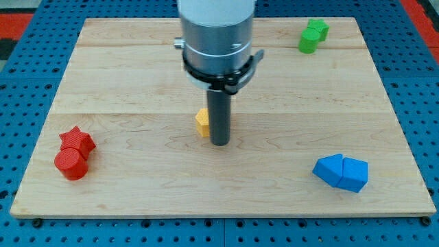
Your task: Separate green circle from green star
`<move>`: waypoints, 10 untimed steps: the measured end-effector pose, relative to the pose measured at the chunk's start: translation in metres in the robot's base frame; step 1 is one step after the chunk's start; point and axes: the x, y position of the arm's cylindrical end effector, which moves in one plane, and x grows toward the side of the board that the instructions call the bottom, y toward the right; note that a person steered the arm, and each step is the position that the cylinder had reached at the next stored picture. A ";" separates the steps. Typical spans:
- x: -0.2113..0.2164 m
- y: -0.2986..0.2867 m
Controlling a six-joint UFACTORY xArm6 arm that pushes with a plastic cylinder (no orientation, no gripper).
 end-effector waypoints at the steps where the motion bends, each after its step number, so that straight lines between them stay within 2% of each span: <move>1: -0.009 0.020; 3: -0.028 0.000; 4: -0.034 0.003; 5: -0.039 0.034; 7: -0.155 0.172; 8: -0.193 0.227; 10: -0.263 0.242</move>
